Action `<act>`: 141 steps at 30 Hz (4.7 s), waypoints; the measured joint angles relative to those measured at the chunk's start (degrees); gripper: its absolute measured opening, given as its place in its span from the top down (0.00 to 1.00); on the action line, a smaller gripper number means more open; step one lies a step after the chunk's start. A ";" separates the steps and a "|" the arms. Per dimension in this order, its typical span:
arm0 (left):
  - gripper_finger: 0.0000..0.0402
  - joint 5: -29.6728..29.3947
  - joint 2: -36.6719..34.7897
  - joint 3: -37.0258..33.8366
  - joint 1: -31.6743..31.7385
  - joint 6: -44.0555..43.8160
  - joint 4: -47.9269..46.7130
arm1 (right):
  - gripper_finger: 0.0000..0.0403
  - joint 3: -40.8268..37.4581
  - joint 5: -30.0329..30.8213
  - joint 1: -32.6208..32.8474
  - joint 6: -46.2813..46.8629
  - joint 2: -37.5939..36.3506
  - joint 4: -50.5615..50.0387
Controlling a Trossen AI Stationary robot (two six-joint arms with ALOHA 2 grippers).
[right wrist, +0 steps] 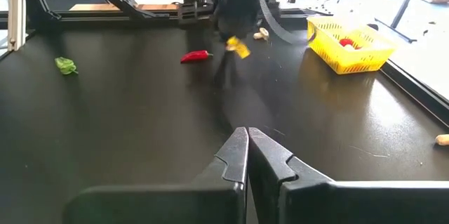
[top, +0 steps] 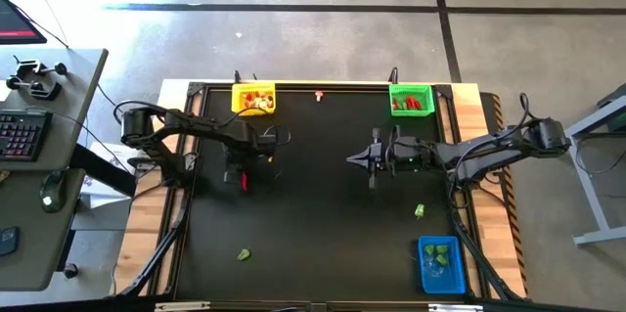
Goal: Sort produce into baskets
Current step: Put the green mushroom into the yellow bin, then put the green bell pepper into the blue bin
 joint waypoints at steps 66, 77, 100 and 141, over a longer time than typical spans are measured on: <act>0.65 6.35 -15.37 -8.49 27.22 -3.03 65.48 | 0.72 6.68 9.05 -10.82 15.31 -0.25 -24.26; 0.65 21.05 -28.34 -22.17 19.47 -7.63 85.77 | 0.50 28.78 -7.37 1.25 41.27 -0.48 -78.86; 0.65 25.92 -28.94 -26.17 10.82 -10.49 93.96 | 0.50 17.46 -23.31 16.04 88.95 5.07 -90.60; 0.65 25.24 -28.90 -26.13 10.91 -6.08 92.56 | 0.93 33.21 -30.04 34.42 102.19 6.27 -81.56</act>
